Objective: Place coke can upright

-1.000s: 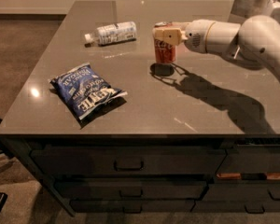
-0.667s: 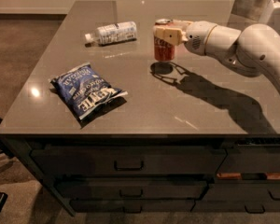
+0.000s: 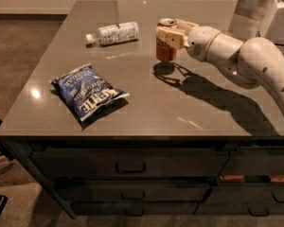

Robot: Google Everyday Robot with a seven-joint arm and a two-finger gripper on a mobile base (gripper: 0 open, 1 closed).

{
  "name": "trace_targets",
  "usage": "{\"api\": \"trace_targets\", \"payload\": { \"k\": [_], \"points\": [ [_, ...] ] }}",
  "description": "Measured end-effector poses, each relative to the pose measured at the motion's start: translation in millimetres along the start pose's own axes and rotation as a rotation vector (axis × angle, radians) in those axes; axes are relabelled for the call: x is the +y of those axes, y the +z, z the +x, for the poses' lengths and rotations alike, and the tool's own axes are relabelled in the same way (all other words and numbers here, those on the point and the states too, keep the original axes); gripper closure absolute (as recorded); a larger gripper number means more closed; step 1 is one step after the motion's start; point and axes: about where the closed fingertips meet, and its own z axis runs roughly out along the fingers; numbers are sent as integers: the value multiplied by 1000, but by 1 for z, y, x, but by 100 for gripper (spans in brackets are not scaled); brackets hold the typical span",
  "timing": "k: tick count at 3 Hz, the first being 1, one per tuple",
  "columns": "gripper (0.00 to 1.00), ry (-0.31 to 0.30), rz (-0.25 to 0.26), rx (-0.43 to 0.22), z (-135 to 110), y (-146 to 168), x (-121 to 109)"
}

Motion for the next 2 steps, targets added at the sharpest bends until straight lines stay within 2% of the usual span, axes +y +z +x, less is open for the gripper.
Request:
{"api": "trace_targets", "payload": {
  "k": [1,2],
  "points": [
    [83,-22,7,-29,4,0,1],
    [60,-44,13,-47,7,0,2]
  ]
}}
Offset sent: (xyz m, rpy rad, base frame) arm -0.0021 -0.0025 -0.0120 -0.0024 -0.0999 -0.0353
